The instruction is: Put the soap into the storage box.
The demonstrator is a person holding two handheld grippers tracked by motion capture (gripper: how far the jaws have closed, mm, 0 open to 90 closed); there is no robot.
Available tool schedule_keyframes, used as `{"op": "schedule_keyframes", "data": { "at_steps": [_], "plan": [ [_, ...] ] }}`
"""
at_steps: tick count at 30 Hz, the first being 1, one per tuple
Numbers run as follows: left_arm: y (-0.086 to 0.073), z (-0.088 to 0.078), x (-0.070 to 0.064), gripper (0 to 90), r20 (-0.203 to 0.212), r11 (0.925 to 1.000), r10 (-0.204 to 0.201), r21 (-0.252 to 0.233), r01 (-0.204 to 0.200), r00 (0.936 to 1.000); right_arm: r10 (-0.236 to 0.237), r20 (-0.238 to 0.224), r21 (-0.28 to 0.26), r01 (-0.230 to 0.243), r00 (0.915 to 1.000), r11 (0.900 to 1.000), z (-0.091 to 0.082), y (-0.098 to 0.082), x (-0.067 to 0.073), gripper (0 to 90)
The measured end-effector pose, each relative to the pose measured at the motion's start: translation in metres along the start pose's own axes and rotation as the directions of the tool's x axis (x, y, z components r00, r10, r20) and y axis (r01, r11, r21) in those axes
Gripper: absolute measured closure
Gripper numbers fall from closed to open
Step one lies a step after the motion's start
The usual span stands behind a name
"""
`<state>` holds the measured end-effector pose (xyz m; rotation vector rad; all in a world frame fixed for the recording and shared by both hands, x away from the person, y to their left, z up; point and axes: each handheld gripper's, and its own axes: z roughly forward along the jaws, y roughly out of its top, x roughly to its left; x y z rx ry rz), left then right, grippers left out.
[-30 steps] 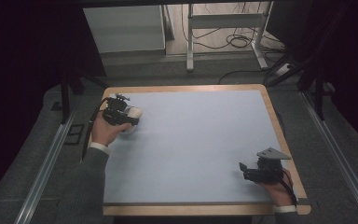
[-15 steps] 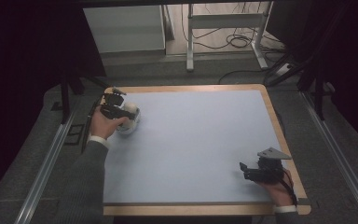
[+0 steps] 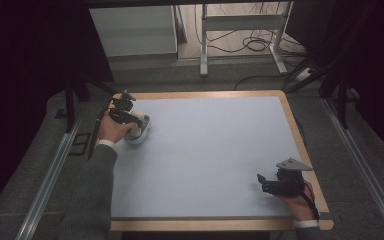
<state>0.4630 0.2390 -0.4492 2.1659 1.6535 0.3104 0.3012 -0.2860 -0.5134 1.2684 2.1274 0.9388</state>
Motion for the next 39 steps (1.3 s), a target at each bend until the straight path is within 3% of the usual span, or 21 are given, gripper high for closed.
{"op": "schedule_keyframes", "data": {
  "at_steps": [6, 11, 15, 18, 22, 24, 33, 39],
  "plan": [
    [-0.004, 0.017, 0.002, 49.2, 0.006, 0.9999, -0.012, 0.0, 0.012, 0.9999, 0.001, 0.002, 0.004, -0.001, 1.0, 1.0, 0.001, -0.001, 0.0, 10.9],
    [-0.008, 0.02, 0.002, 40.8, 0.021, 0.9994, -0.015, -0.031, 0.016, 0.9997, -0.002, 0.004, 0.006, 0.002, 1.0, 1.0, 0.001, -0.001, 0.0, 11.0],
    [-0.013, 0.014, -0.001, 33.7, 0.028, 0.9951, -0.006, -0.098, 0.009, 0.9996, -0.002, 0.005, 0.005, 0.002, 1.0, 1.0, 0.001, -0.001, 0.0, 10.9],
    [-0.016, 0.007, -0.004, 28.8, 0.041, 0.9926, 0.007, -0.121, -0.001, 0.9991, -0.003, 0.004, 0.007, 0.003, 1.0, 1.0, 0.002, -0.001, 0.001, 10.9],
    [-0.021, -0.004, -0.009, 27.2, 0.083, 0.9861, 0.023, -0.166, -0.009, 0.9963, -0.008, 0.004, 0.008, 0.008, 1.0, 1.0, 0.003, -0.001, 0.001, 10.9],
    [-0.024, -0.011, -0.012, 26.6, 0.084, 0.9813, 0.039, -0.191, -0.022, 0.9957, -0.01, 0.005, 0.01, 0.01, 0.9999, 1.0, 0.003, -0.002, 0.001, 10.9],
    [-0.049, -0.039, -0.032, 25.3, 0.137, 0.9595, 0.116, -0.271, -0.075, 0.9838, -0.013, 0.006, 0.01, 0.013, 0.9999, 1.0, 0.003, 0.0, 0.003, 10.9],
    [-0.074, -0.042, -0.046, 24.6, 0.169, 0.9523, 0.16, -0.286, -0.107, 0.9725, -0.018, 0.003, 0.003, 0.018, 0.9998, 1.0, 0.003, 0.002, 0.005, 10.9]
  ]
}}
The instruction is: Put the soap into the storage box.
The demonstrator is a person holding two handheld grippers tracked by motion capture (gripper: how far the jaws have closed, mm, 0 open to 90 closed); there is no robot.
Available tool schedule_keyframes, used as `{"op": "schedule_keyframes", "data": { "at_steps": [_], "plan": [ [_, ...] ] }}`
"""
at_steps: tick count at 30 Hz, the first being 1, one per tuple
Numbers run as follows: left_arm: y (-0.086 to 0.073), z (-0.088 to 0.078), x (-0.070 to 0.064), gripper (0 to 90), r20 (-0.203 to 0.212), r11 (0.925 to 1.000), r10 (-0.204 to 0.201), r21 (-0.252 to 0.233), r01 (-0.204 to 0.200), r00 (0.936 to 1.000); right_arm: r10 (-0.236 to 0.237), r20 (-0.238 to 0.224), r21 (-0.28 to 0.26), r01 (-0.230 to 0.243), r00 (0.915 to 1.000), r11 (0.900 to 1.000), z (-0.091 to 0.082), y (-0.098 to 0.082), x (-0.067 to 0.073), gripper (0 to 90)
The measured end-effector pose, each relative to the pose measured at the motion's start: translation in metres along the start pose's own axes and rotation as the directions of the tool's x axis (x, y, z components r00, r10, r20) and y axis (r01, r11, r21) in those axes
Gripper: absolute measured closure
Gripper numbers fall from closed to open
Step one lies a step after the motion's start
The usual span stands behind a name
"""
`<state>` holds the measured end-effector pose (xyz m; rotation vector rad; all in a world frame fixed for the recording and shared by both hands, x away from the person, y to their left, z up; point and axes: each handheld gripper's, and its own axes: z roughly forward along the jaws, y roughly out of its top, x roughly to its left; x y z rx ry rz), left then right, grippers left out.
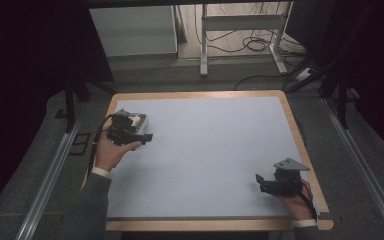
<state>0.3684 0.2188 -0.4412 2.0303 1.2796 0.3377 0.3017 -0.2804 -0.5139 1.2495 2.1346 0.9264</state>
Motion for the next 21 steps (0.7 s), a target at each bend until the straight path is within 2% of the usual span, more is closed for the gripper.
{"op": "schedule_keyframes", "data": {
  "at_steps": [5, 7, 11, 17, 21],
  "plan": [
    [-0.021, 0.002, -0.012, 24.6, 0.036, 0.9996, 0.029, 0.005, -0.029, 0.999, 0.008, 0.002, -0.004, -0.008, 1.0, 1.0, -0.001, 0.0, -0.001, 10.9],
    [-0.031, 0.003, -0.016, 24.6, 0.053, 0.9996, 0.027, -0.002, -0.027, 0.9982, 0.008, 0.003, -0.004, -0.008, 1.0, 1.0, -0.001, -0.001, -0.002, 10.9],
    [-0.051, 0.012, -0.023, 25.4, 0.055, 0.9992, 0.038, 0.006, -0.039, 0.9978, 0.006, 0.005, 0.0, -0.006, 1.0, 1.0, -0.001, -0.001, -0.002, 10.9],
    [-0.08, 0.029, -0.032, 25.5, 0.064, 0.999, 0.019, 0.04, -0.022, 0.9978, 0.001, 0.003, 0.001, -0.001, 1.0, 1.0, -0.001, -0.001, -0.001, 10.9],
    [-0.093, 0.033, -0.037, 26.1, 0.071, 0.9992, 0.001, 0.041, -0.004, 0.9975, 0.001, 0.001, 0.006, -0.001, 1.0, 1.0, 0.0, -0.001, -0.001, 10.9]
  ]
}}
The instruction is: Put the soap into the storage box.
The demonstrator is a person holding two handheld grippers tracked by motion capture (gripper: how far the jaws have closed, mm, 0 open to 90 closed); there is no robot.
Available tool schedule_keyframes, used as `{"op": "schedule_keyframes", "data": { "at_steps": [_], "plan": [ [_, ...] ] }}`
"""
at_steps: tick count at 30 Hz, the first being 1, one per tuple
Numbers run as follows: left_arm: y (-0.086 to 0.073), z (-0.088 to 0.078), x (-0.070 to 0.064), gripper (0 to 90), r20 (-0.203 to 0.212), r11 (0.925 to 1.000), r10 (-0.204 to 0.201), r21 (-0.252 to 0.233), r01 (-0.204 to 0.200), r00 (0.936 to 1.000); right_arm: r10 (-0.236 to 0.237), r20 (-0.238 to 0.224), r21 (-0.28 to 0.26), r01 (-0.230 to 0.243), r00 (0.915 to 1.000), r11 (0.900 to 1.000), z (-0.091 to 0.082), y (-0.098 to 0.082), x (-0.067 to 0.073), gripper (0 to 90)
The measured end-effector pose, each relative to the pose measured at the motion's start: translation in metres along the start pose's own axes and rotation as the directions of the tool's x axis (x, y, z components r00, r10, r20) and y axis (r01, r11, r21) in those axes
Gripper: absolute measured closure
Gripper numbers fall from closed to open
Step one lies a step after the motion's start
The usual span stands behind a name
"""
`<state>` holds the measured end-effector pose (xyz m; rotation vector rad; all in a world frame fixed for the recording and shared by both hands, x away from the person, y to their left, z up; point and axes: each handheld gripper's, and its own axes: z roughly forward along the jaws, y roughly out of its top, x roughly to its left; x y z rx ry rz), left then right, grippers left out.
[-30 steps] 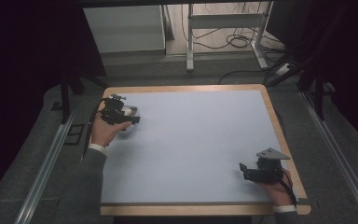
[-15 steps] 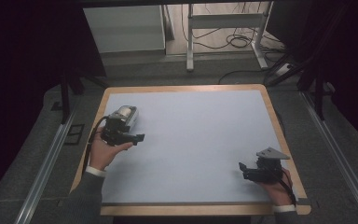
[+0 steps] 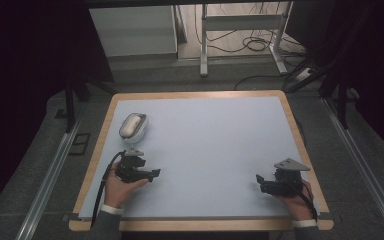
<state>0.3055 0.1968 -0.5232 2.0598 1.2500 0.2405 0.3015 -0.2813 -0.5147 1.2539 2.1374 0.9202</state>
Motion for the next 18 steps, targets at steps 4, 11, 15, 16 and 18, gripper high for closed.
{"op": "schedule_keyframes", "data": {
  "at_steps": [4, 11, 15, 16, 18],
  "plan": [
    [-0.0039, 0.0024, -0.005, 26.3, 0.003, 0.9999, 0.015, 0.009, -0.015, 0.9999, -0.006, -0.002, 0.002, 0.006, 1.0, 1.0, 0.0006, 0.0, 0.0004, 11.0],
    [-0.0057, 0.0005, -0.0045, 26.1, 0.008, 0.9999, 0.012, -0.001, -0.012, 0.9999, -0.007, -0.002, 0.0, 0.007, 1.0, 1.0, 0.0005, 0.0, 0.0004, 10.9],
    [-0.0075, -0.002, -0.002, 26.0, 0.007, 0.9999, 0.001, -0.011, 0.0, 1.0, -0.008, -0.002, -0.003, 0.008, 1.0, 1.0, 0.0007, -0.0001, 0.0002, 10.9],
    [-0.0076, -0.003, -0.0011, 25.9, 0.024, 0.9998, -0.003, -0.022, 0.004, 0.9997, -0.008, -0.003, -0.003, 0.008, 1.0, 1.0, 0.0006, 0.0002, 0.0002, 10.9],
    [-0.0071, -0.0057, -0.0014, 25.6, 0.047, 0.9992, -0.01, -0.039, 0.012, 0.9988, -0.007, -0.001, -0.007, 0.007, 1.0, 1.0, 0.0013, 0.0015, 0.0009, 10.9]
  ]
}}
